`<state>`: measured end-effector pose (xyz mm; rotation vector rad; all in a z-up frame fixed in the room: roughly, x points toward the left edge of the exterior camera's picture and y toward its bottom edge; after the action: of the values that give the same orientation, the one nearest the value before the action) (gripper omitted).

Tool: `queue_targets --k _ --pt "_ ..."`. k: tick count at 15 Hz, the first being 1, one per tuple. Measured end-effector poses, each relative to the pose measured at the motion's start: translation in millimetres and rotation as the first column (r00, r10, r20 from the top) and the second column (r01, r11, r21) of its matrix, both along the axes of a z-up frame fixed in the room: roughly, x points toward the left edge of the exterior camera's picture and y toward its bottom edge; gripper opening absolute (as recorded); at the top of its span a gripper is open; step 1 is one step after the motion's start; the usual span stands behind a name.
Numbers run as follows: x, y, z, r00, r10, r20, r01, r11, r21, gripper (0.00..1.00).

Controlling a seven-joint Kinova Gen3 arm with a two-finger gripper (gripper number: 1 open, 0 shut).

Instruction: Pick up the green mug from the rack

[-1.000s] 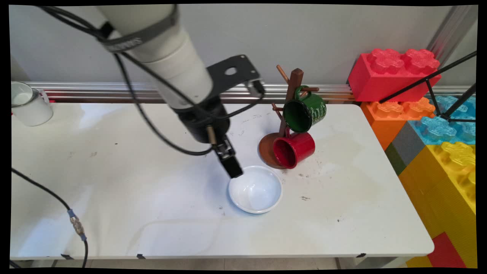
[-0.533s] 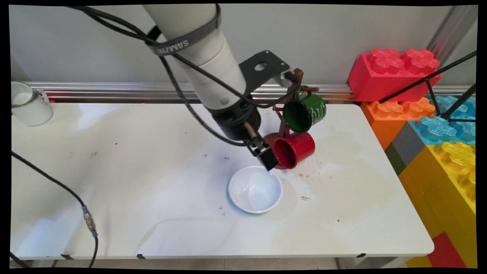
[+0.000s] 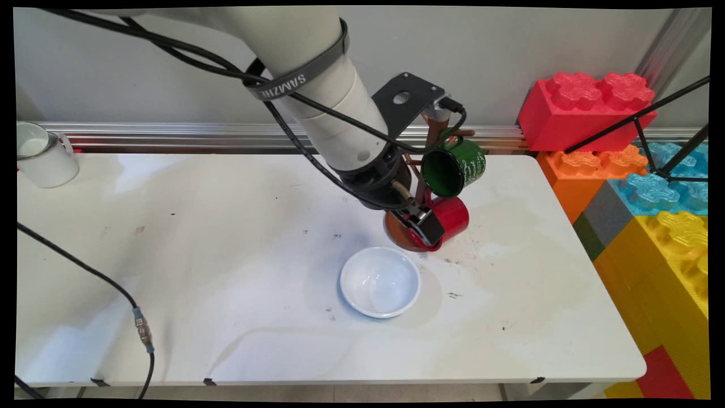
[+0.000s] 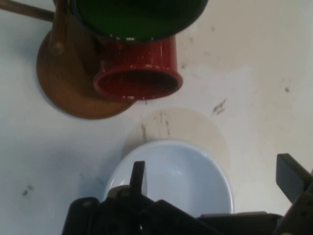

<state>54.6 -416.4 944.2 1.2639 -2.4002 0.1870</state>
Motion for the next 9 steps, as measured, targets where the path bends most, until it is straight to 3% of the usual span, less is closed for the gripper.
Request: queue_targets --k 9 --pt "-9.2 -15.3 -3.2 0.989 0.048 -0.141 -0.064 0.992 -0.113 1.0"
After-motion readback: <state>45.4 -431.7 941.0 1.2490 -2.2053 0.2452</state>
